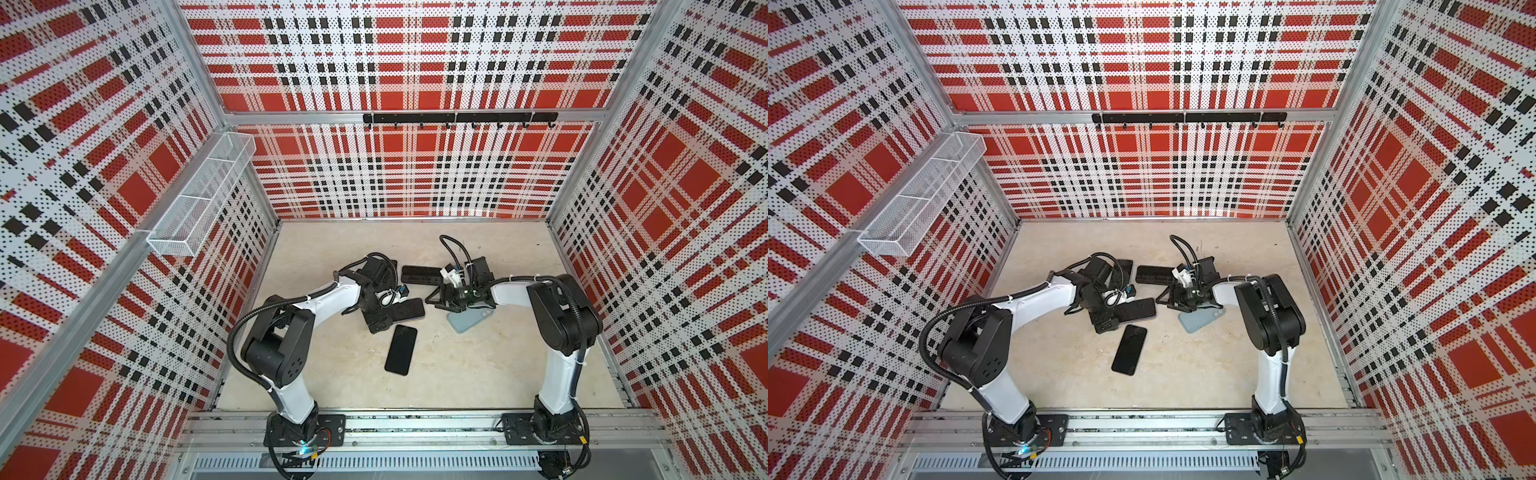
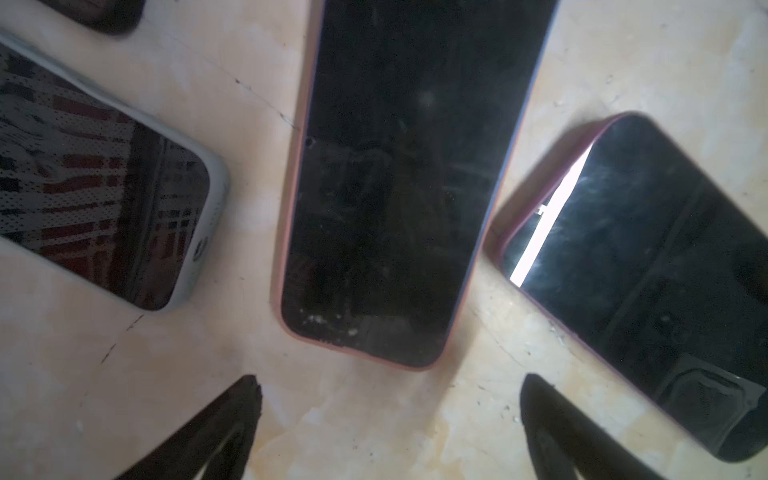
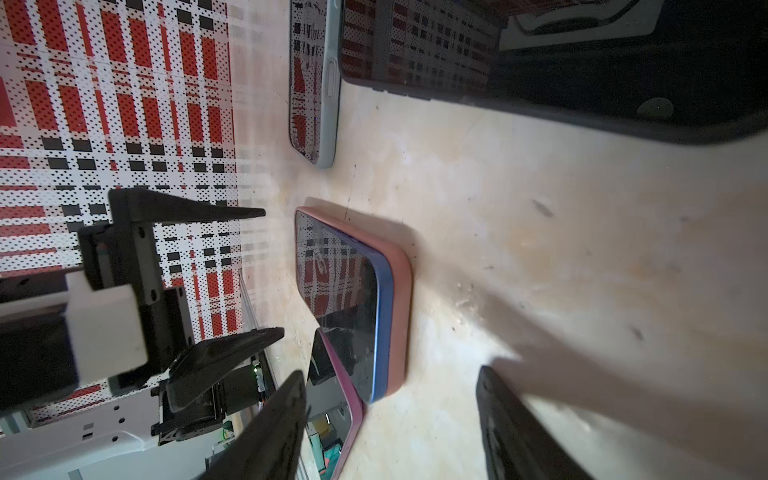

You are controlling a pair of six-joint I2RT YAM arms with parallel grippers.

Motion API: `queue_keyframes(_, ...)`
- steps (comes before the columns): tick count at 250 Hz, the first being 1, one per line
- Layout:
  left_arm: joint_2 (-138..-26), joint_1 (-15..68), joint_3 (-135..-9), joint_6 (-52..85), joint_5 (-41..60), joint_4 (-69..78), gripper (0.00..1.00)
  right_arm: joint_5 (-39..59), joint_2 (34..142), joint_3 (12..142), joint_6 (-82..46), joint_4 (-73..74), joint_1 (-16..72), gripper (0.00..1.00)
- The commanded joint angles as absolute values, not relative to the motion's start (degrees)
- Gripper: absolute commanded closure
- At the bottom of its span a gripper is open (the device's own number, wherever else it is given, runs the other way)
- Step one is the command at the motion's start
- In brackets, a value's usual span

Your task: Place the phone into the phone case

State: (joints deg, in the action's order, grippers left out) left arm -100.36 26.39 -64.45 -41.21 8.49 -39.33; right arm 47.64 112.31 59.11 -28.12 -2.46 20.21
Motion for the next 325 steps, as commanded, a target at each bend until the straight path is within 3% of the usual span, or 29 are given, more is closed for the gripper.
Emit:
queue_keyframes(1,-101.2,25.8,-66.8,-41.6,11.7,-39.7,0.02,47.8,111.2,58.4,-27.8,-1.1,20.4,0.33)
queue_keyframes(50,-99.3,24.4,-68.8,-28.7,13.2,-38.6,0.03,47.2,111.2,59.2,-28.0,-1.4,20.4,0.33)
queue_keyframes(98,-97.9,18.2,-69.1,-2.9,22.5,-38.0,0.03,46.3,111.8,59.6,-28.4,-1.2,20.4,0.33)
queue_keyframes(169,-96.1,13.9,-52.6,27.0,30.2,-17.3,0.04,45.3,113.2,59.8,-29.7,-0.2,21.6,0.33)
queue_keyframes(229,-100.8,14.2,-48.6,38.2,32.7,-7.1,0.03,44.7,114.9,60.7,-30.6,0.0,25.0,0.33)
queue_keyframes(325,-103.4,18.6,-50.8,42.9,38.4,-3.2,0.07,44.6,117.3,59.1,-32.7,3.1,26.6,0.33)
